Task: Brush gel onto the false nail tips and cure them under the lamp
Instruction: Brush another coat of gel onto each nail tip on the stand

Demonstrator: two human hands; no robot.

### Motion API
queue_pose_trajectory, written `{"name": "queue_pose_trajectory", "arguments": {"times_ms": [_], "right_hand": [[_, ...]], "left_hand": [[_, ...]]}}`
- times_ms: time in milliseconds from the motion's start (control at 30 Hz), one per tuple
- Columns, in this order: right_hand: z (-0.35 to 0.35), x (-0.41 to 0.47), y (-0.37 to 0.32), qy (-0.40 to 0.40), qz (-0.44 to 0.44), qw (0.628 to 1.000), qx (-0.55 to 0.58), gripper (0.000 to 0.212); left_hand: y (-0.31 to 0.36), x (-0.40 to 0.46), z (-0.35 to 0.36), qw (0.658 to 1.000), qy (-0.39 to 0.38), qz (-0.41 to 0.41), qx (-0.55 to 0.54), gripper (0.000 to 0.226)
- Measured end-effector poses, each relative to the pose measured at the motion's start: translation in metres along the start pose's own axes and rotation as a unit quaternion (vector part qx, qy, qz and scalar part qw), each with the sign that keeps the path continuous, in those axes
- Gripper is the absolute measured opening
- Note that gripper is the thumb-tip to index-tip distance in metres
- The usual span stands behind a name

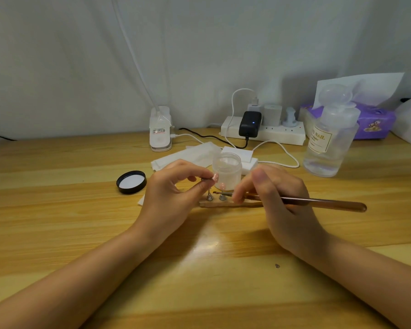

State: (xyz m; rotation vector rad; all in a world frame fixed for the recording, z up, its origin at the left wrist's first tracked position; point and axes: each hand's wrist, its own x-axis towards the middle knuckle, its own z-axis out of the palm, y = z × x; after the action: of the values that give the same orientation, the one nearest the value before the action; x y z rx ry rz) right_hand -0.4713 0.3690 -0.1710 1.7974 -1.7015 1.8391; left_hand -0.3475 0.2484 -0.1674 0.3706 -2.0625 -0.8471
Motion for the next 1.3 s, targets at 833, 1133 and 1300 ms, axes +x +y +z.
{"name": "queue_pose_trajectory", "arguments": {"times_ms": [833,1133,1300], "right_hand": [[0.0015,0.0020,0.0026,-0.022,-0.063,0.996,-0.058,0.042],[-0.0032,0.0020,0.0040,0.038,0.018,0.998,0.050,0.043],[-0.0032,0.0036,0.0061,0.052,0.039,0.995,0.081,0.042]], "left_hand": [[-0.0009,-0.0006,-0.0003,1.000,0.001,0.015,-0.003,0.013],[-0.0004,-0.0016,0.0000,0.999,0.020,-0.004,-0.030,0.014],[0.0025,-0.0019,-0.0001,0.999,0.014,0.009,-0.027,0.017]]}}
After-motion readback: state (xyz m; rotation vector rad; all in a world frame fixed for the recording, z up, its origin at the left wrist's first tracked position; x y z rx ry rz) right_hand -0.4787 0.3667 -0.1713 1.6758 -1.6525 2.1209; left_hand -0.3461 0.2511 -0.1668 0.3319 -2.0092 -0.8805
